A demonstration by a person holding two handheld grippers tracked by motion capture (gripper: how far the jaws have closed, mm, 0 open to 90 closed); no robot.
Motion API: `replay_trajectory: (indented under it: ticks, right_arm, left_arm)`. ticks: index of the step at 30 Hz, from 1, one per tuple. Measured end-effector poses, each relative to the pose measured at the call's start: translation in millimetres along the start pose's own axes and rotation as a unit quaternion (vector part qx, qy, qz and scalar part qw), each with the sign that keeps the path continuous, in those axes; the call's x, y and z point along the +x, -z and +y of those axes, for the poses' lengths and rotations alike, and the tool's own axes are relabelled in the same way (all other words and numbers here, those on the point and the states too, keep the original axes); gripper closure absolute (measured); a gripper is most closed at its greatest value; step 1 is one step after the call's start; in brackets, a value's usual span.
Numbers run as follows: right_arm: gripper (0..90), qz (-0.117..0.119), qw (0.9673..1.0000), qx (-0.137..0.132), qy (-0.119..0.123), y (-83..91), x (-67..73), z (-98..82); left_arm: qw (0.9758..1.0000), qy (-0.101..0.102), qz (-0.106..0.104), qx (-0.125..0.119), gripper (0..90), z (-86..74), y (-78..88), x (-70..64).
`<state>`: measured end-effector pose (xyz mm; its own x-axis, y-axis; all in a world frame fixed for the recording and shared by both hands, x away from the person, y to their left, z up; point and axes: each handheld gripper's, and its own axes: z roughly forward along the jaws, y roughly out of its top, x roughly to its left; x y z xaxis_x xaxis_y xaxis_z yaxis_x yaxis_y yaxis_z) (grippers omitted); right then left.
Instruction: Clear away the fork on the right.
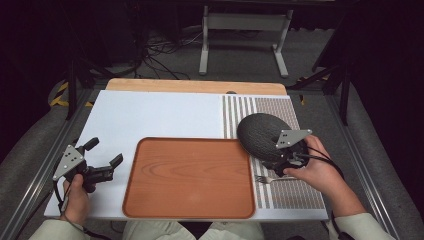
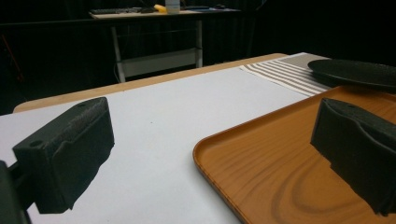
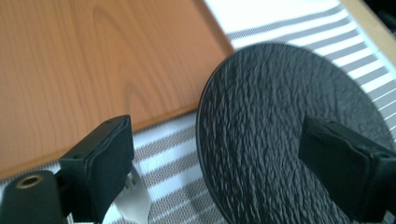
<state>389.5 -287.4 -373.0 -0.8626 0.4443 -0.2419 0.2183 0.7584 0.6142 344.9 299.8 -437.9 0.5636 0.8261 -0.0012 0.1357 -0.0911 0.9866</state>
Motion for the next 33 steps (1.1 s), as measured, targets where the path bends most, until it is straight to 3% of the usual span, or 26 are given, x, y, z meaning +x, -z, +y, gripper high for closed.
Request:
replay_trajectory:
  ticks: [9, 17, 18, 20, 26, 27, 31, 33]
  right_arm:
    - [11.2, 0.024, 0.9974, 0.060, 0.030, -2.9, -1.4, 4.1]
    - [13.8, 0.046, 0.9923, 0.105, 0.047, -5.7, -1.2, 6.8]
    - [14.9, 0.059, 0.9891, 0.123, 0.056, -6.6, -0.5, 6.9]
    - [16.3, 0.063, 0.9876, 0.131, 0.059, -7.1, -0.1, 6.7]
    - [26.3, 0.096, 0.9744, 0.186, 0.083, -11.7, 4.1, 7.4]
    - [28.2, 0.105, 0.9699, 0.202, 0.087, -13.2, 4.5, 6.7]
    - [33.3, 0.123, 0.9576, 0.240, 0.101, -19.5, 4.7, 2.4]
    - [40.0, 0.127, 0.9518, 0.257, 0.110, -21.9, 4.3, 0.4]
  left_arm:
    - [1.0000, 0.000, 0.000, 0.001, 0.0, 0.2, -0.3, 0.0]
    - [1.0000, -0.003, -0.001, 0.002, 0.0, 0.4, -0.5, -0.2]
    - [1.0000, -0.003, -0.001, 0.001, 0.0, 0.4, -0.5, -0.1]
    - [1.0000, -0.002, 0.000, 0.002, 0.0, 0.3, -0.8, 0.0]
    - [1.0000, -0.003, -0.001, 0.005, 0.0, 0.6, -1.6, -0.9]
    - [1.0000, -0.002, -0.001, 0.004, 0.0, 0.7, -1.6, -0.9]
    - [1.0000, -0.003, -0.002, 0.005, 0.0, 0.5, -1.9, -0.9]
    - [1.0000, -0.002, -0.003, 0.006, 0.0, 0.7, -1.7, -0.7]
